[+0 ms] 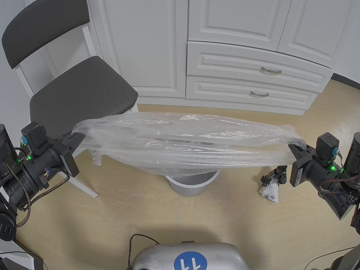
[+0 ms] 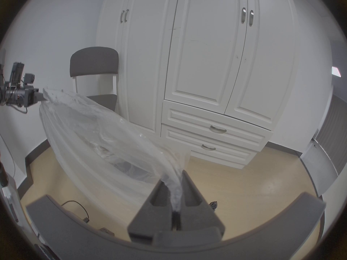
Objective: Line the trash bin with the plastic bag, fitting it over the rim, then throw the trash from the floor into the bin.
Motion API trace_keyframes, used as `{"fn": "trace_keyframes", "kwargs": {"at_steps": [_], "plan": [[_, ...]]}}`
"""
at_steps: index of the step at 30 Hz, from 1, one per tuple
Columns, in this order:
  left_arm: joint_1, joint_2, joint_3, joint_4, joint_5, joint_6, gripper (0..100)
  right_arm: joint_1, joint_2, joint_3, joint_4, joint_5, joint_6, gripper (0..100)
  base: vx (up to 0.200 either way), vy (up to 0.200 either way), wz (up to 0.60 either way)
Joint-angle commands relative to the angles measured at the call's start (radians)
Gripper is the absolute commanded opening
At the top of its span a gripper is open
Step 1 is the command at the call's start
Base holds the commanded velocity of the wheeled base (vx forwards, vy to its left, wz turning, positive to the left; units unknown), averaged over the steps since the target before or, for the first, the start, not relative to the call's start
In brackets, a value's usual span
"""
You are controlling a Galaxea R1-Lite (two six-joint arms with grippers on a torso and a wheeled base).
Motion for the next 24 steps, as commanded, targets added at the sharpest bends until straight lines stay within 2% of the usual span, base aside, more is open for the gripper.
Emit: {"fn": "trace_keyframes", "kwargs": {"at_steps": [1,17,23,24], "plan": [[0.007,0.002,-0.003,0.001,0.001,-0.001,0,-0.016,0.000,0.013,0.000,0.001,-0.019,0,0.000,0.000,0.00],[0.004,0.032,-0.008,-0.009,0.002,0.003,0,-0.022,-0.002,0.021,-0.013,0.004,-0.030,0,0.000,0.000,0.00],[-0.029,0.058,-0.006,-0.077,0.004,0.002,0,0.006,0.014,0.010,-0.040,0.022,-0.024,0,0.000,0.000,0.00],[-0.054,0.065,0.000,-0.114,0.005,-0.003,0,0.024,0.023,0.016,-0.074,0.030,-0.022,0,0.000,0.000,0.00]]}}
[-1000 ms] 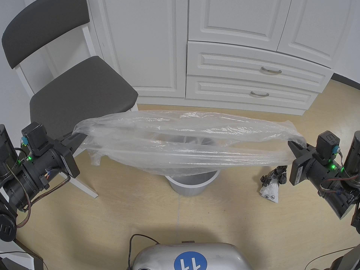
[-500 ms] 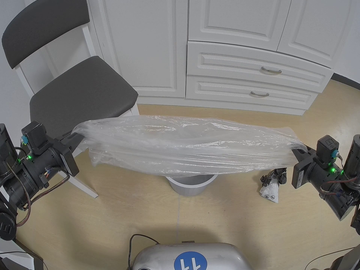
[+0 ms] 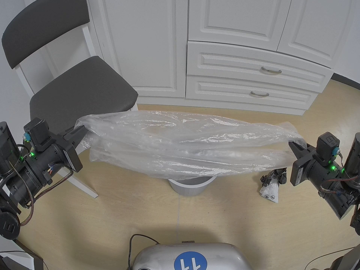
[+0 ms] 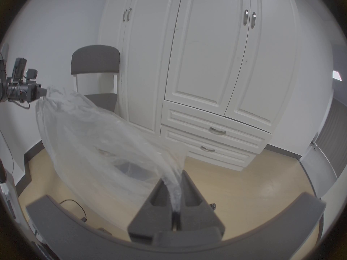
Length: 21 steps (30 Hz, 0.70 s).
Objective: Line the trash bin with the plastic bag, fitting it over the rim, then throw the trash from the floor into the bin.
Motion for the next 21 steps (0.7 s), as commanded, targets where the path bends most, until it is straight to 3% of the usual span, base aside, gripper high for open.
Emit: {"fn": "trace_keyframes", "kwargs": {"at_steps": [1,7,10,13,17,21], "plan": [[-0.041,0.023,0.010,-0.046,0.000,-0.006,0,0.034,0.019,0.003,-0.040,0.014,0.002,0,0.000,0.000,0.00],[-0.139,0.052,0.027,-0.155,0.004,-0.010,0,0.062,0.085,0.042,-0.267,0.138,0.000,0,0.000,0.000,0.00],[-0.242,0.083,0.030,-0.240,0.004,-0.055,0,0.079,0.171,0.077,-0.479,0.241,0.000,0,0.000,0.000,0.00],[-0.308,0.101,0.033,-0.316,0.004,-0.105,0,0.094,0.256,0.094,-0.623,0.287,0.000,0,0.000,0.000,0.00],[-0.385,0.132,0.037,-0.410,0.008,-0.167,0,0.131,0.289,0.099,-0.623,0.304,0.019,0,0.000,0.000,0.00],[-0.411,0.160,0.050,-0.430,0.017,-0.170,0,0.174,0.298,0.120,-0.623,0.310,0.046,0,0.000,0.000,0.00]]}}
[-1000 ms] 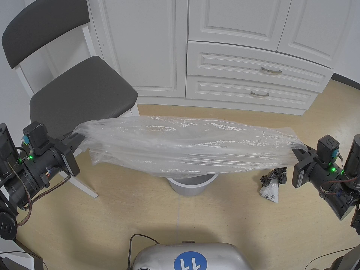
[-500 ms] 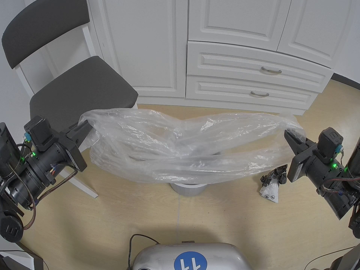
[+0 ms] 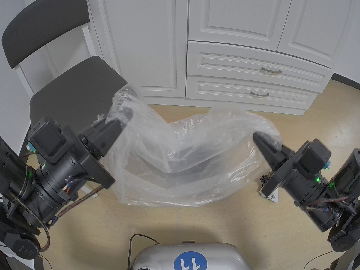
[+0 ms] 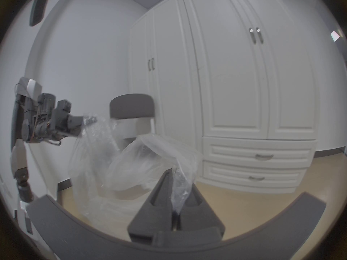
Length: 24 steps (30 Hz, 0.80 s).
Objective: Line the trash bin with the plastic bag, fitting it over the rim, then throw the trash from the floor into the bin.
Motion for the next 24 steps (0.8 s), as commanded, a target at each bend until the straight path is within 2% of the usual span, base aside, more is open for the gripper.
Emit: {"fn": "trace_keyframes", "kwargs": {"at_steps": [1,5,8,18,24], "plan": [[-0.083,0.066,0.018,-0.016,0.007,-0.013,0,0.074,0.075,0.031,-0.020,0.019,0.018,0,0.000,0.000,0.00],[-0.150,0.078,0.037,-0.016,0.009,-0.013,0,0.147,0.072,0.026,-0.020,0.019,0.041,0,0.000,0.000,0.00],[-0.179,0.092,0.043,-0.016,0.020,-0.012,0,0.164,0.086,0.025,-0.020,0.019,0.055,0,0.000,0.000,0.00],[-0.172,0.104,0.038,-0.016,0.027,-0.012,0,0.150,0.123,-0.007,-0.020,0.007,0.060,0,0.000,0.000,0.00],[-0.138,0.152,0.003,-0.015,0.033,-0.013,0,0.141,0.121,-0.043,-0.020,0.005,0.118,0,0.000,0.000,0.00]]}}
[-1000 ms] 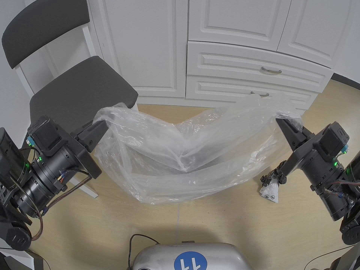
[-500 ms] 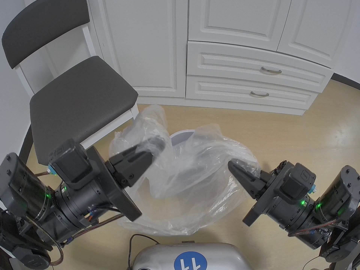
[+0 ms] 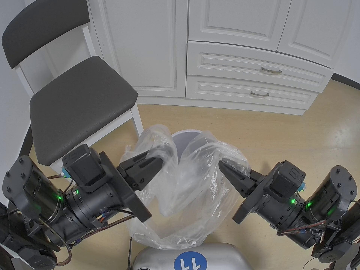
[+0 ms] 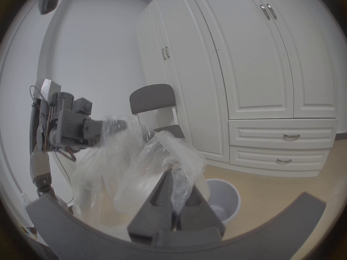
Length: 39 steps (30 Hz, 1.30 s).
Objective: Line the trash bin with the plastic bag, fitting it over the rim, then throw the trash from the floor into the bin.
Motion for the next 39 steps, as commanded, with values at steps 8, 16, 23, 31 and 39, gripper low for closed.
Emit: {"fn": "trace_keyframes", "kwargs": {"at_steps": [8,16,23,31,39], "plan": [[0.033,0.089,-0.126,0.015,0.121,0.023,0,-0.033,0.025,-0.115,-0.018,-0.082,0.070,0,0.000,0.000,0.00],[0.071,0.184,-0.365,0.168,0.110,0.003,0,-0.088,0.050,-0.252,0.025,-0.095,0.234,0,0.000,0.000,0.00],[0.078,0.230,-0.402,0.173,0.110,-0.071,0,-0.120,0.077,-0.330,0.099,-0.109,0.356,0,0.000,0.000,0.00],[0.071,0.312,-0.430,0.170,0.125,-0.089,0,-0.166,0.151,-0.373,0.106,-0.131,0.404,0,0.000,0.000,0.00],[0.081,0.304,-0.448,0.283,0.124,-0.091,0,-0.182,0.116,-0.442,0.327,-0.132,0.548,0,0.000,0.000,0.00]]}}
